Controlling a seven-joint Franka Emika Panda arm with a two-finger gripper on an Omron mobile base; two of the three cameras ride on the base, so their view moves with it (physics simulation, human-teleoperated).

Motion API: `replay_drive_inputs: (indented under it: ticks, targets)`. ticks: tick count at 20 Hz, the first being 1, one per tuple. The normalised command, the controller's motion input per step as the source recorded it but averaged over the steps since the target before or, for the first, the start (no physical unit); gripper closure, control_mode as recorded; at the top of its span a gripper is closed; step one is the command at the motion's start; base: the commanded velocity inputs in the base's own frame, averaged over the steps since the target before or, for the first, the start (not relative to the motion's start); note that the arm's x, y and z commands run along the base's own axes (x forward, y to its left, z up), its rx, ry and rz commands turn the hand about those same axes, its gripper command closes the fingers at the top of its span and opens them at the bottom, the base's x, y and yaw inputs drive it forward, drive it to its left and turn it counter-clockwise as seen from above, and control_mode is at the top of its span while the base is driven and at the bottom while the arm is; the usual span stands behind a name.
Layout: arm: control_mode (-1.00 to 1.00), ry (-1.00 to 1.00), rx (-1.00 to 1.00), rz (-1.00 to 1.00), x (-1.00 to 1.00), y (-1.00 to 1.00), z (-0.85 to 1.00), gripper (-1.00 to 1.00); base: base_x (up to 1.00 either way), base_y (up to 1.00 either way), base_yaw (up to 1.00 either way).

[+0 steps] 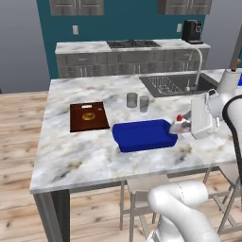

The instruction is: Take the cakes from the fridge and place them on the empty tray on the dining counter.

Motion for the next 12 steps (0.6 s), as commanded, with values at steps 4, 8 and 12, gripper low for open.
replay_drive_inputs:
  ticks: [4,8,12]
  targets:
    - [-1.00,0.00,0.00,0.09,0.64,0.16,-0.42,1.00,0.00,0.00,0.00]
    - [-1.00,0.00,0.00,0.07,0.58,0.19,-0.44,1.00,0.00,0.00,0.00]
    - [-1.00,0.00,0.01,0.02,0.51,0.18,-0.36,1.00,0.00,0.00,0.00]
